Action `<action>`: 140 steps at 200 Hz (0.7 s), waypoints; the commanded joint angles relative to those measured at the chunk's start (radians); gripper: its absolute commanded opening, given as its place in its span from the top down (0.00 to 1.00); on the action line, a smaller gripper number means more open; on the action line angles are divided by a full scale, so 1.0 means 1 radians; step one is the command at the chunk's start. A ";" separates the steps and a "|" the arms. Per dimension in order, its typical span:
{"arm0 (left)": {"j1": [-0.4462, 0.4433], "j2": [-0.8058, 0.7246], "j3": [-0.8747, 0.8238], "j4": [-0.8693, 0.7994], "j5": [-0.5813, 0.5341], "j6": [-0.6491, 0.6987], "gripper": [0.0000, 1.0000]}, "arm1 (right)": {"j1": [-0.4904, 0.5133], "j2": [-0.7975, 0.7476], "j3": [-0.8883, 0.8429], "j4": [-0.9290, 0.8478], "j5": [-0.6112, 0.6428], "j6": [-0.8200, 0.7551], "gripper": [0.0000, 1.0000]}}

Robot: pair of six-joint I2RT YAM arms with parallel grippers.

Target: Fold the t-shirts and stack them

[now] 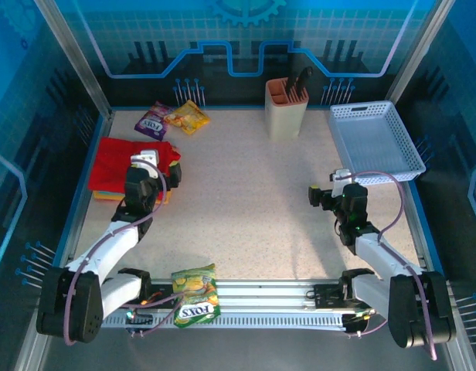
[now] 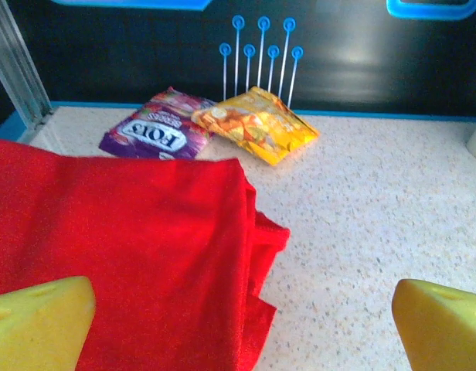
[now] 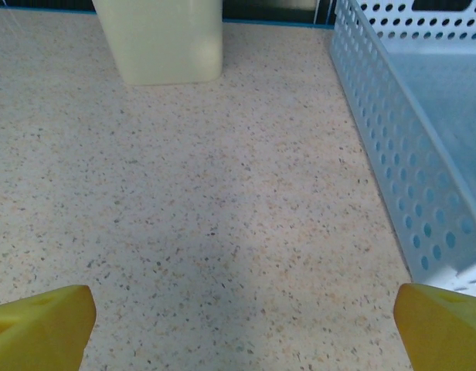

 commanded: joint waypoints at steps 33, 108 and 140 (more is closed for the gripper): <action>0.001 0.031 -0.123 0.156 0.013 0.055 0.01 | -0.013 0.076 -0.041 0.235 -0.016 -0.032 0.00; 0.048 0.132 -0.201 0.424 0.001 0.012 0.01 | -0.022 0.171 -0.011 0.313 -0.019 -0.012 0.00; 0.048 0.253 -0.200 0.556 -0.003 0.017 0.01 | -0.025 0.219 0.019 0.325 -0.029 -0.005 0.00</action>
